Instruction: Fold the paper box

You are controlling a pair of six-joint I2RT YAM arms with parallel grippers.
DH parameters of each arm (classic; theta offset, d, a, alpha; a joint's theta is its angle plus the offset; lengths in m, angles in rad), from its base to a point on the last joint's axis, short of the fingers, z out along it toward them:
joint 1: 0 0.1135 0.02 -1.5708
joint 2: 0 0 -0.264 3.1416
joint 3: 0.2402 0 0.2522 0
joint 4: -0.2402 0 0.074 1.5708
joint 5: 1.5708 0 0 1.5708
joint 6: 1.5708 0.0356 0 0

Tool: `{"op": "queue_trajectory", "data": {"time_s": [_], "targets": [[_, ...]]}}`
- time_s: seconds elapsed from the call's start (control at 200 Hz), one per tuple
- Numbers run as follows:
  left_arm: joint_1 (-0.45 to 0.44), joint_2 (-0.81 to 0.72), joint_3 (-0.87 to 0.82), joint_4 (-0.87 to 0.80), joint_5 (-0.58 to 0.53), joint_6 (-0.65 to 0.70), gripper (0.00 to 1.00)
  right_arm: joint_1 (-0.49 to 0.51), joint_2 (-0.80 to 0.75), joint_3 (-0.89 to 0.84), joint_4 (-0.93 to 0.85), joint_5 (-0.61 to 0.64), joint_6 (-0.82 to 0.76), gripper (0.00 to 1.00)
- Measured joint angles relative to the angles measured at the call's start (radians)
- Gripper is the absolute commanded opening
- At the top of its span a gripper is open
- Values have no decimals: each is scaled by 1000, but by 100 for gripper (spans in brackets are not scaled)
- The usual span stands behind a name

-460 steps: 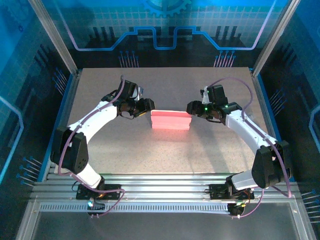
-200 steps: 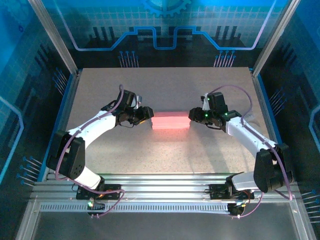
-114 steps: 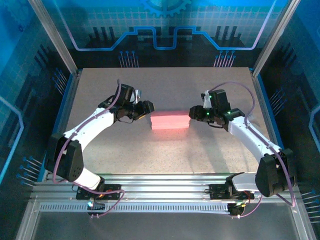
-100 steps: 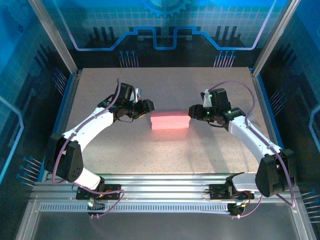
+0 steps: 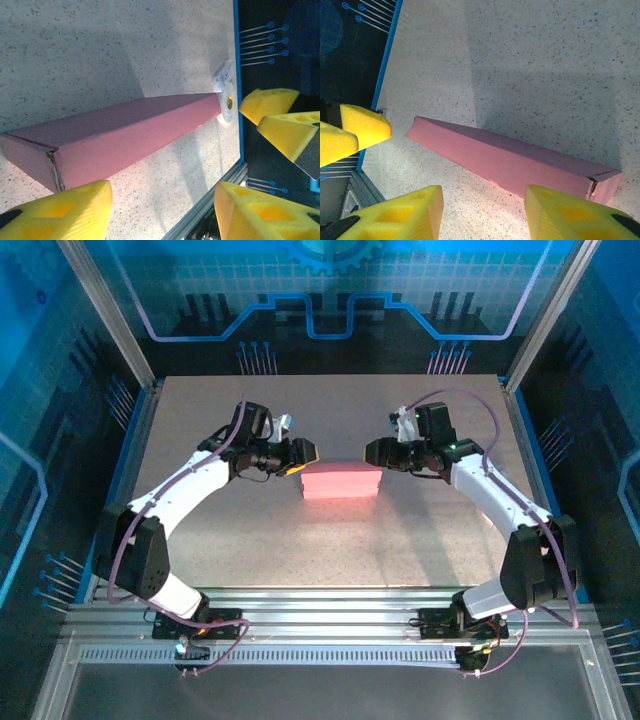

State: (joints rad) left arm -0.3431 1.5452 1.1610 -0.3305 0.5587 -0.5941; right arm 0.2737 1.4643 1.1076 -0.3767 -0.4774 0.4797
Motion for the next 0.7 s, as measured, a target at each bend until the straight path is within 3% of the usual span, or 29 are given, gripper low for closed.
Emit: {"op": "queue_trajectory", "data": {"time_s": [0.695], "targets": [[0, 58, -33, 61, 20, 25, 57, -1, 46, -35, 8, -16, -26, 48]]}}
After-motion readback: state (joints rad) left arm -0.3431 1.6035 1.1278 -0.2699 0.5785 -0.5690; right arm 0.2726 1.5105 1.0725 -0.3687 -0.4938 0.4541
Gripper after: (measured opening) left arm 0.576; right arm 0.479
